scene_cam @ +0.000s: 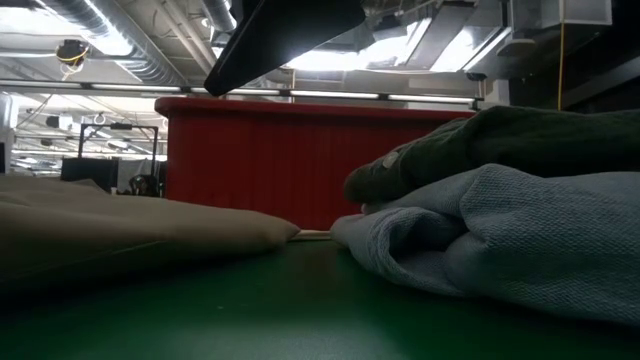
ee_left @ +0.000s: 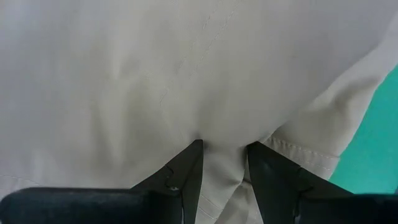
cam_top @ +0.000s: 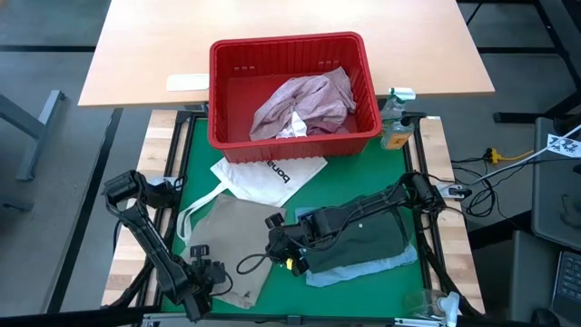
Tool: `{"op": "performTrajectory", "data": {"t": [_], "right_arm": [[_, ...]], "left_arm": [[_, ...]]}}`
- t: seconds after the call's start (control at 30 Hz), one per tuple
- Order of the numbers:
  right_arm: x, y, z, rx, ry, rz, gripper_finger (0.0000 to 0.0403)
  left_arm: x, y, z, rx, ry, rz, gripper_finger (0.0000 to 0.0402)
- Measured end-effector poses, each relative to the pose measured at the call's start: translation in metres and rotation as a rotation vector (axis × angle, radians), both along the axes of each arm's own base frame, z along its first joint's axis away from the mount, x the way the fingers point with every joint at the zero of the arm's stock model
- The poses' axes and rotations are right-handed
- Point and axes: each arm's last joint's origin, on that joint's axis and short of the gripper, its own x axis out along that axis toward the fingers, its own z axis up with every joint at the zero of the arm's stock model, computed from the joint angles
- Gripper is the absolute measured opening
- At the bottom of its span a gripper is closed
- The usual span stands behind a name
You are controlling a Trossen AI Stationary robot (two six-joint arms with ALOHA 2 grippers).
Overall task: Fold laundry
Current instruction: Stack the gray shorts on top of the green shirt
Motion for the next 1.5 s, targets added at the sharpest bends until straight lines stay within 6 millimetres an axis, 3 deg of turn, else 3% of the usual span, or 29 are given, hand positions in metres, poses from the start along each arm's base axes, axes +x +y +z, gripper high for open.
{"op": "performTrajectory", "data": {"t": [0.27,0.47,0.93,1.27,1.5], "right_arm": [[0.0,0.0,0.0,0.0,0.0,0.0,0.0188],[0.0,0.0,0.0,-0.003,0.004,0.002,0.0188],[-0.004,-0.001,-0.003,-0.018,0.045,0.003,0.0188],[-0.004,-0.001,-0.003,-0.019,0.047,0.004,0.0188],[-0.006,-0.002,-0.005,-0.03,0.078,0.009,0.0188]], "left_arm": [[0.005,-0.001,-0.011,0.03,-0.01,0.011,0.0104],[0.024,-0.004,-0.02,-0.029,-0.083,-0.001,0.0094],[0.04,0.003,-0.019,-0.085,-0.1,0.094,0.0093],[0.056,0.016,-0.017,-0.224,0.047,0.245,0.0096],[0.071,0.008,0.002,-0.295,0.033,0.135,0.0095]]}}
